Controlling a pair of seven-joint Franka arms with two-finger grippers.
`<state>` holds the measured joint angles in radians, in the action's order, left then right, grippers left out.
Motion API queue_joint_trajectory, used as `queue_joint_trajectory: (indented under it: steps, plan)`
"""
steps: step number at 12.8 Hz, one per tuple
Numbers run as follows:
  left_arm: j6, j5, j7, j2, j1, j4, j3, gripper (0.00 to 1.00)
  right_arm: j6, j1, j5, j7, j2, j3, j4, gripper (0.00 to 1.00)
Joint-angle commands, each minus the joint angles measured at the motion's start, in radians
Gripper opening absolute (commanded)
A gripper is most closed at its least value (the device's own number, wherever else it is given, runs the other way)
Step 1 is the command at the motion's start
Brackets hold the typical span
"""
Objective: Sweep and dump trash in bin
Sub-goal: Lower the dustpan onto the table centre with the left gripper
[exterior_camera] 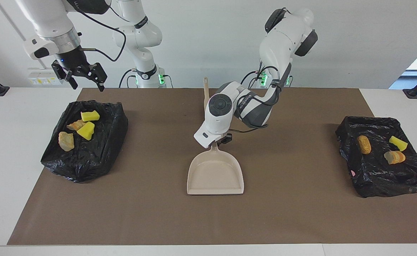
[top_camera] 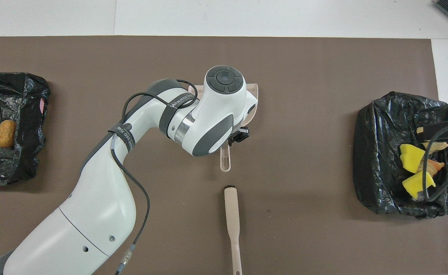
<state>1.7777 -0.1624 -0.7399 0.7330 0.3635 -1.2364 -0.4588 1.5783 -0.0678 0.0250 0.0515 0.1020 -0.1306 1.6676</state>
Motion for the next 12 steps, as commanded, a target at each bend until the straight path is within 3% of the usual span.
queue_joint_trajectory:
  steps: [1,4,5,7,9,12]
  plan:
    - [0.020,0.015,-0.033,0.005,0.014,0.014,0.008,0.11,0.016,0.006,-0.011,-0.012,0.009,0.005,0.017,1.00]
    - [0.023,0.011,-0.033,0.005,0.020,0.014,0.008,0.83,0.005,0.006,-0.016,-0.010,0.012,0.006,0.018,1.00]
    - [0.023,0.001,-0.033,0.002,0.022,0.014,0.009,1.00,0.002,0.006,-0.016,0.008,0.012,0.006,0.018,1.00]
    - [0.003,-0.023,-0.020,-0.020,0.023,0.014,0.014,1.00,-0.001,0.006,-0.016,0.037,0.012,0.011,0.018,1.00]
    - [0.003,-0.026,-0.010,-0.088,0.019,-0.018,0.019,1.00,-0.001,0.006,-0.016,0.036,0.012,0.011,0.018,1.00]
    - [0.022,-0.016,0.140,-0.295,0.009,-0.245,0.121,1.00,-0.012,0.006,-0.016,0.031,0.009,0.012,0.011,1.00]
